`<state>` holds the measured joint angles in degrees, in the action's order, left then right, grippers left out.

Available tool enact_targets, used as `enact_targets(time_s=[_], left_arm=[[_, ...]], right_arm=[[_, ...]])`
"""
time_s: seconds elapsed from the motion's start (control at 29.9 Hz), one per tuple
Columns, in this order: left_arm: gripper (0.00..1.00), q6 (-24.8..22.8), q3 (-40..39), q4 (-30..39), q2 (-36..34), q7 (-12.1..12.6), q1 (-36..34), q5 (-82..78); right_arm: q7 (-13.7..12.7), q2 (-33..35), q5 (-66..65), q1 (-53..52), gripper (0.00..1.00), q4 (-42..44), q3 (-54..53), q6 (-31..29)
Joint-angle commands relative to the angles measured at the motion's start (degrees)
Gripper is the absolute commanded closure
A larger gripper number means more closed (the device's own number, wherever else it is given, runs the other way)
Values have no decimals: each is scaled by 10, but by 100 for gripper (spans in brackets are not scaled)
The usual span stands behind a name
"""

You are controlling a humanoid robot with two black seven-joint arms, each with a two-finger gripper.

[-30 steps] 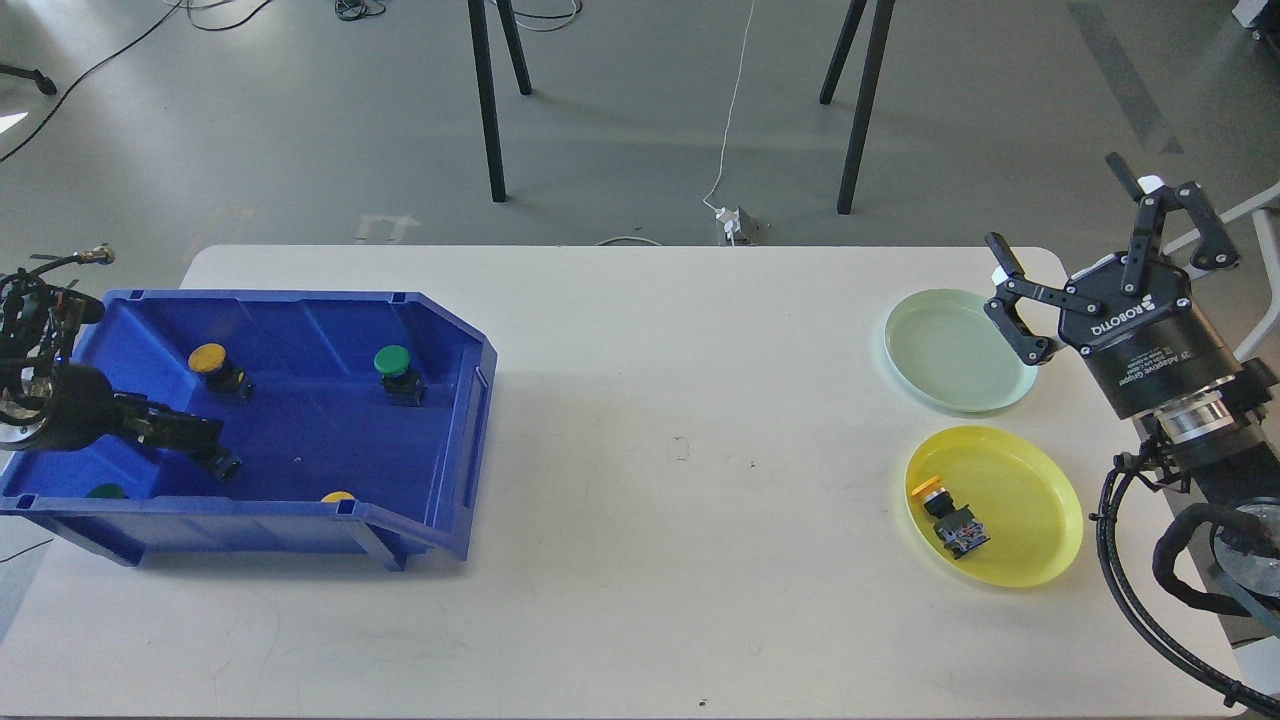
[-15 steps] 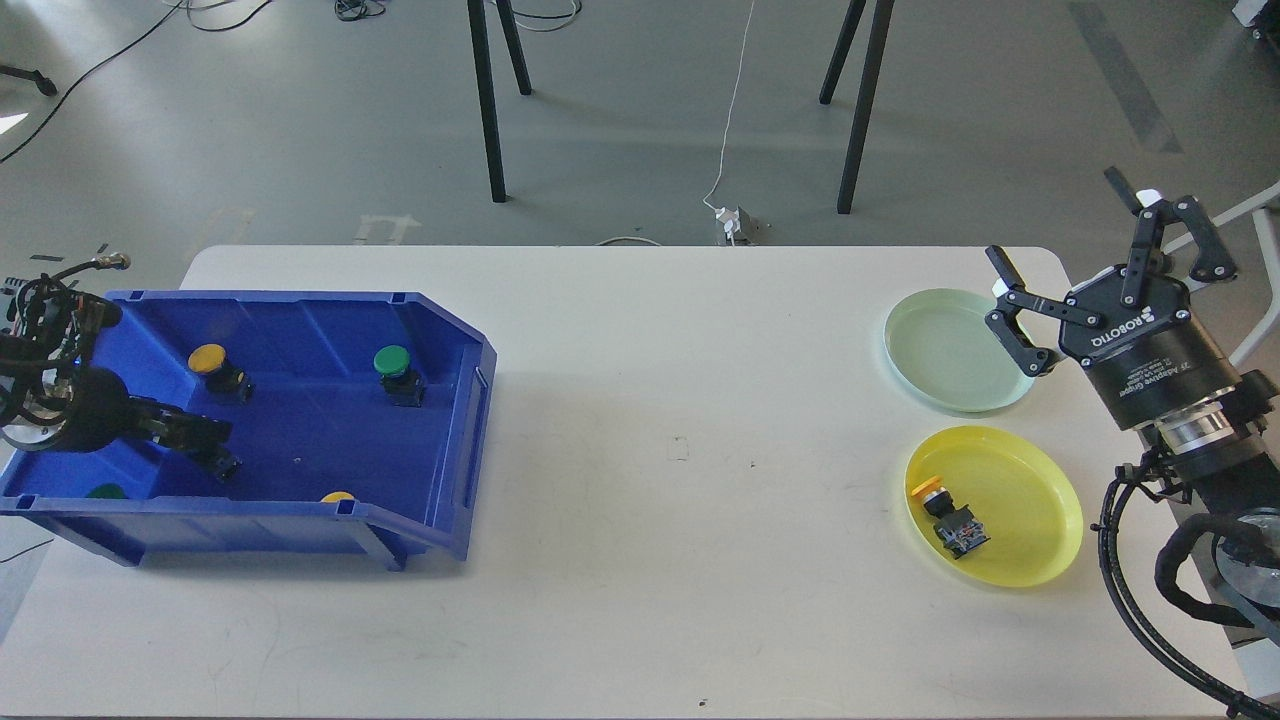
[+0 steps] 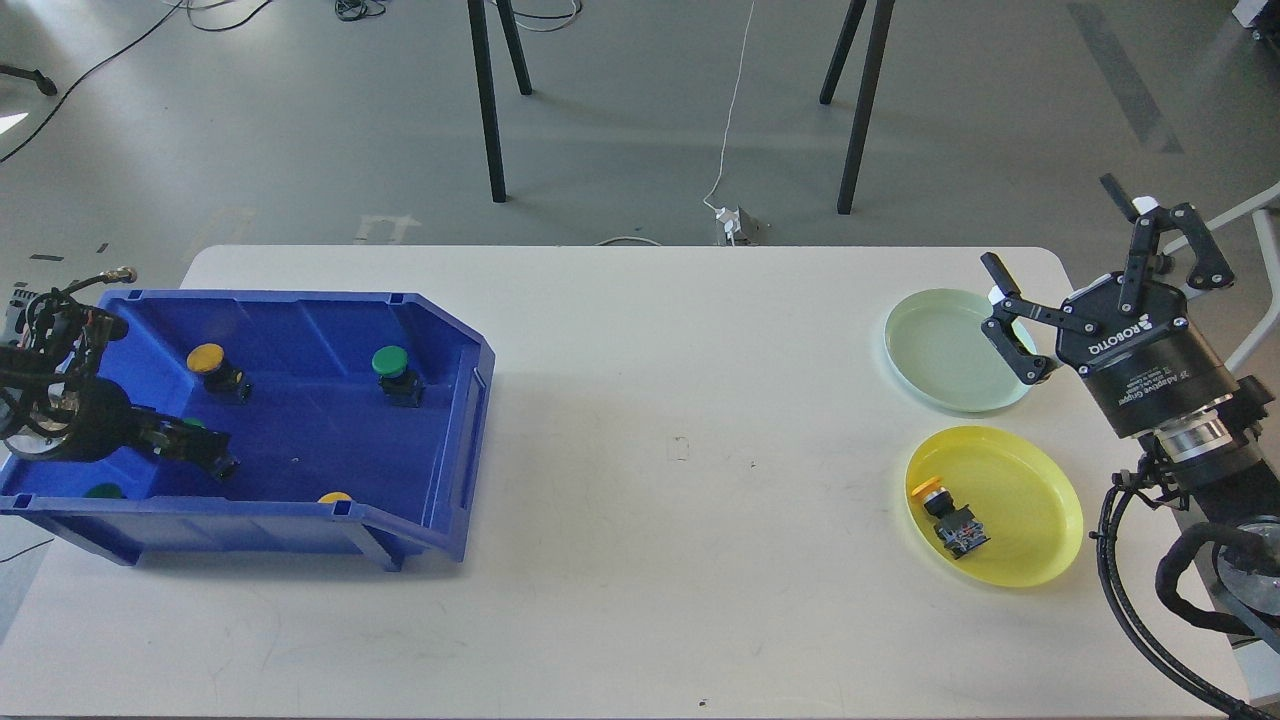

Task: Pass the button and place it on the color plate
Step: 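Lower the left gripper into the bin onto a green button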

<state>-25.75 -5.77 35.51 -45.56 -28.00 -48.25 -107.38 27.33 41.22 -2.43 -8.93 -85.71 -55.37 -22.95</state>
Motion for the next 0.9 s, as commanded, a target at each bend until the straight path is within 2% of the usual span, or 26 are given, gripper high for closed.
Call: enact_targets(time_s=[0.0,0.3,0.87], left_arm=[[7,0,0,-4,2,0,0,0],[19,2,0,-4,3,0,0,-1],[32,8,16,-2,1,0,1,-2]], right_arm=[[0,0,0,4,2,1,0,-1],[0,4,-1,10,2,1,0,-1],[5,5,-1,22,2,1,-1,-2]])
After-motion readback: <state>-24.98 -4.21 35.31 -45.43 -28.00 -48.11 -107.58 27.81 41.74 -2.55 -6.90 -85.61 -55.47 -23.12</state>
